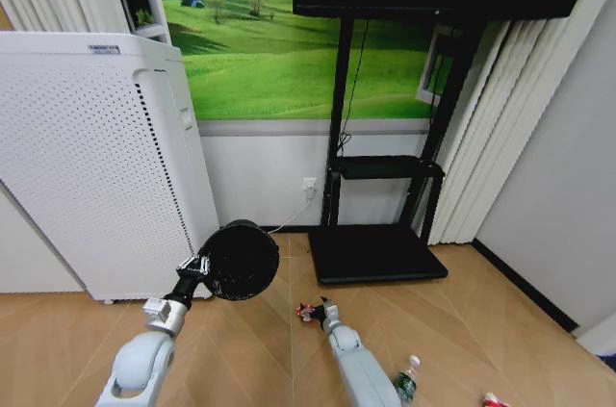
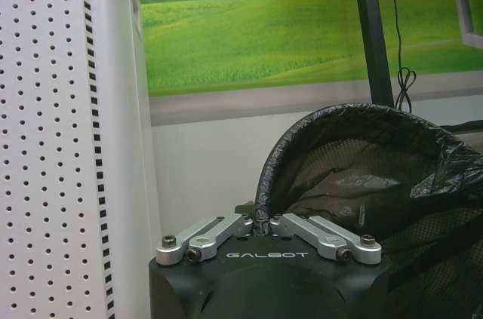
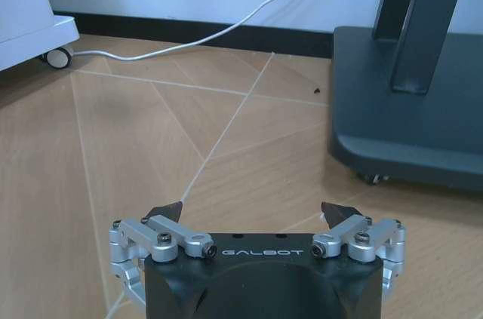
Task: Pick up the trash bin and place the garbage on the floor into it.
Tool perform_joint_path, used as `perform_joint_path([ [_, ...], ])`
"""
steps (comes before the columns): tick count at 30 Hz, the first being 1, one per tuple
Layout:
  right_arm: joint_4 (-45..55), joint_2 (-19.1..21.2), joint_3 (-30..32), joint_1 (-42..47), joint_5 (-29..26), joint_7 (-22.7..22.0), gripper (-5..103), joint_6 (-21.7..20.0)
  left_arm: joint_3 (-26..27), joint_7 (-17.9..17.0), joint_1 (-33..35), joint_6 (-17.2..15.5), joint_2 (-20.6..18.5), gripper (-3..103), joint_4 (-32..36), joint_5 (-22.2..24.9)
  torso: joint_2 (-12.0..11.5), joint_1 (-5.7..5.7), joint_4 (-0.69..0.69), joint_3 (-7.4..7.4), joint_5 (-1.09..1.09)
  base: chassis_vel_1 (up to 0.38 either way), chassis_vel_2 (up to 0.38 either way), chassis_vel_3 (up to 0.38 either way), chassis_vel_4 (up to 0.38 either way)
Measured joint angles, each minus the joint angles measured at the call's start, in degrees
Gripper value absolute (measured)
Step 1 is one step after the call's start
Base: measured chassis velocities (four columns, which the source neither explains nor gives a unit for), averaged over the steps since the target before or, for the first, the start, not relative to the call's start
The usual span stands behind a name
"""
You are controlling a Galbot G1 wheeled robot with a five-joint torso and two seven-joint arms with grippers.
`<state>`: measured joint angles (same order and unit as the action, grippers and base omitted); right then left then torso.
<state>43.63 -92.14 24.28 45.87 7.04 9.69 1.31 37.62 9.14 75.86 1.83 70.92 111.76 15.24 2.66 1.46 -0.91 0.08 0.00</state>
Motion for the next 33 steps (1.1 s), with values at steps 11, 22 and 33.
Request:
perform_joint_path([
  [11,1.42,0.00,0.76,0.95,2.55,0.51,100,0.10,-0.16,0.08,-0.18,0.10,0.01,3,-0.05,0.07,0.00,0.00,0.00,0.01,0.00,-0.017,0.011,0.009,-0.017],
  [22,2.18,0.00,-1.89,4.55,2.95,2.80,100,-0.94,-0.28,0.08,0.13,0.14,0.37,3,0.16,-0.27,0.00,0.00,0.00,0.00,0.00,0.000,0.000,0.000,0.000],
  [33,-5.82,0.00,-4.05,-0.27,2.25,0.98,100,0.60,-0.51,0.02,0.79,0.14,0.45,3,0.72,-0.61,0.00,0.00,0.00,0.00,0.00,0.000,0.000,0.000,0.000],
])
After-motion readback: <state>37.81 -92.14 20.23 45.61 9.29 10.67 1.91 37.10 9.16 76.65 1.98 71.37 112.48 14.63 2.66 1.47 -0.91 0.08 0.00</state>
